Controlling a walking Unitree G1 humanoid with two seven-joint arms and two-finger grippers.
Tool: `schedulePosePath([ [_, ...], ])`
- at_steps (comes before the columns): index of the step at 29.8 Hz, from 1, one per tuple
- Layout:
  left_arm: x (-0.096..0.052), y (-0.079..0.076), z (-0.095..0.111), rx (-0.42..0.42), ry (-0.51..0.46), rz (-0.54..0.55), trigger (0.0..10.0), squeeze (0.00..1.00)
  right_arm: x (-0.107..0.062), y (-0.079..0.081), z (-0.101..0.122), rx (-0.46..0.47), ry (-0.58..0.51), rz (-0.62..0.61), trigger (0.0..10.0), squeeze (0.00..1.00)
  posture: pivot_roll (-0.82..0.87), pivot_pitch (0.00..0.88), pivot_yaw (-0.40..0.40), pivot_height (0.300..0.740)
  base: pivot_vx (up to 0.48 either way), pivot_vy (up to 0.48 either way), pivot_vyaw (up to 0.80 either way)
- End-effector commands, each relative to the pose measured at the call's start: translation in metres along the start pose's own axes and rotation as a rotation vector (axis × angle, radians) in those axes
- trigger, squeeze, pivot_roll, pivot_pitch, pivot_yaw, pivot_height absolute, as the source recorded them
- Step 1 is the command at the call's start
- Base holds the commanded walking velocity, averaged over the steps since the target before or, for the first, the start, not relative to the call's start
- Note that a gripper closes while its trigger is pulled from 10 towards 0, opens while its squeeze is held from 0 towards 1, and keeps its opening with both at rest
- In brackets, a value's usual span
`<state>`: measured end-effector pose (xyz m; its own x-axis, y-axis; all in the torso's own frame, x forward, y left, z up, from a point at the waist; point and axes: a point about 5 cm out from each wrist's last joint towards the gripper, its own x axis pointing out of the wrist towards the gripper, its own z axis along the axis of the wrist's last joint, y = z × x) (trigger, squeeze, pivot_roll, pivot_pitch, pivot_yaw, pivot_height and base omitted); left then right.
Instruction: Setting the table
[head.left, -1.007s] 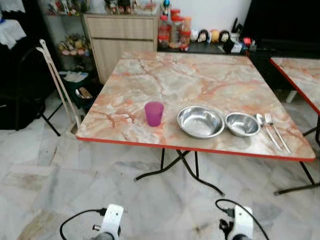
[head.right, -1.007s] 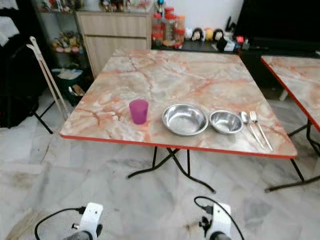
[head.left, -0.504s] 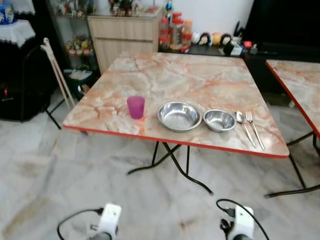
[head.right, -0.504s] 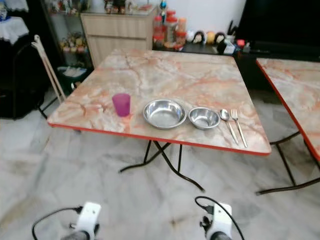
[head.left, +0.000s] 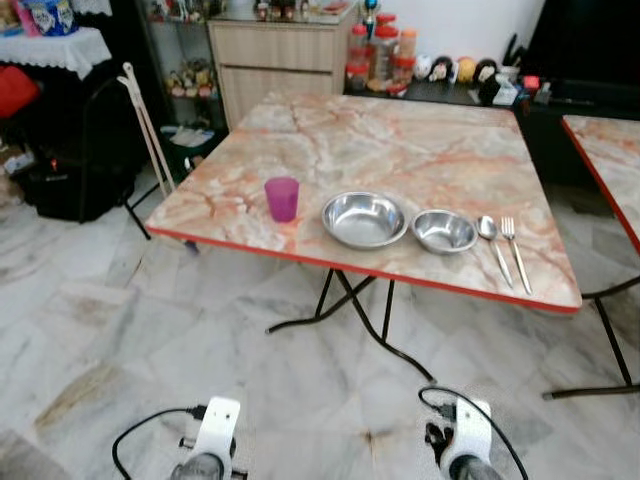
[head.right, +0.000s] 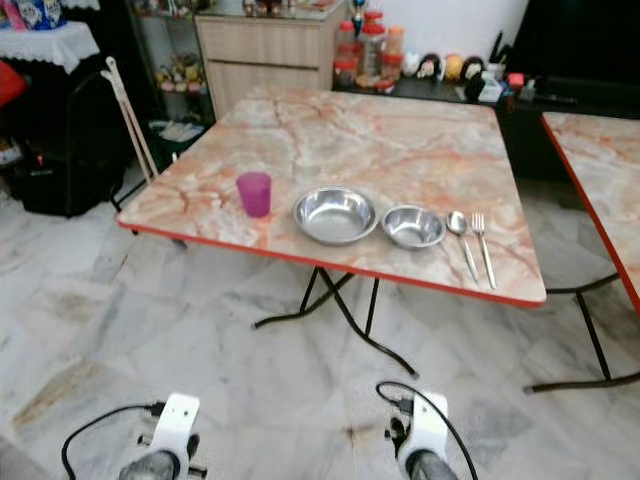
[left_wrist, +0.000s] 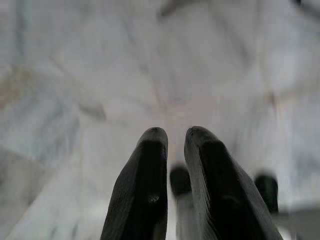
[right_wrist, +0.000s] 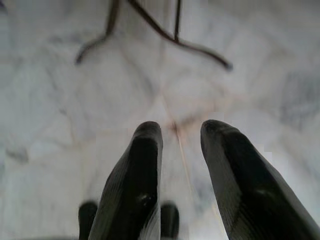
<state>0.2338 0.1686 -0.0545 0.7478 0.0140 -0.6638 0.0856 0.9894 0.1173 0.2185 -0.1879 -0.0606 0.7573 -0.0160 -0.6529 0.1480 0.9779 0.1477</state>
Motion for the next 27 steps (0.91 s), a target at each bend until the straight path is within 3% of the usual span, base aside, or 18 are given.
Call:
schedulePosePath([
  [1,0.002,0.004,0.014,-0.014,-0.059,0.022,10.0,0.00,0.001,0.001,0.007,-0.002,-0.034,0.005,10.0,0.00,0.02,0.000,-0.039,0.740,0.000,0.000,0.00],
  [3,0.002,0.004,0.014,-0.014,-0.059,0.022,10.0,0.00,0.001,0.001,0.007,-0.002,-0.034,0.005,10.0,0.00,0.02,0.000,-0.039,0.740,0.000,0.000,0.00],
  [5,0.005,0.002,0.047,-0.043,-0.218,0.024,10.0,0.00,0.006,0.013,0.031,-0.055,-0.152,0.052,10.0,0.00,0.02,0.000,-0.036,0.740,0.000,0.000,0.00],
  [10,0.005,0.002,0.063,-0.064,-0.298,0.038,10.0,0.00,0.007,0.022,0.043,-0.089,-0.216,0.085,10.0,0.00,0.02,0.000,-0.036,0.740,0.000,0.000,0.00],
  [12,0.004,0.003,0.075,-0.070,-0.372,0.044,10.0,0.00,0.007,0.031,0.056,-0.124,-0.302,0.109,10.0,0.00,0.02,0.000,-0.034,0.740,0.000,0.000,0.00],
  [16,0.002,0.002,0.079,-0.066,-0.406,0.043,10.0,0.00,0.006,0.035,0.063,-0.146,-0.352,0.121,10.0,0.00,0.02,0.000,-0.033,0.740,0.000,0.000,0.00],
  [17,0.000,0.000,0.085,-0.064,-0.457,0.043,10.0,0.53,0.004,0.042,0.072,-0.150,-0.421,0.141,10.0,0.00,0.02,0.000,-0.033,0.740,0.000,0.000,0.00],
  [18,-0.002,-0.002,0.088,-0.062,-0.485,0.039,10.0,1.00,0.003,0.045,0.078,-0.158,-0.456,0.143,10.0,0.03,0.02,0.000,-0.033,0.740,0.000,0.000,0.00],
  [19,-0.004,-0.005,0.094,-0.049,-0.525,0.037,10.0,1.00,0.001,0.050,0.085,-0.198,-0.498,0.139,10.0,0.64,0.02,0.000,-0.033,0.740,0.000,0.000,0.00],
  [21,-0.006,-0.007,0.096,-0.038,-0.544,0.041,10.0,1.00,0.000,0.053,0.088,-0.229,-0.531,0.137,10.0,1.00,0.02,0.000,-0.033,0.740,0.000,0.000,0.00],
  [27,-0.010,-0.011,0.120,-0.099,-0.637,0.040,10.0,1.00,-0.006,0.072,0.107,-0.186,-0.636,0.187,10.0,1.00,0.02,0.000,-0.038,0.740,0.000,0.000,0.00],
])
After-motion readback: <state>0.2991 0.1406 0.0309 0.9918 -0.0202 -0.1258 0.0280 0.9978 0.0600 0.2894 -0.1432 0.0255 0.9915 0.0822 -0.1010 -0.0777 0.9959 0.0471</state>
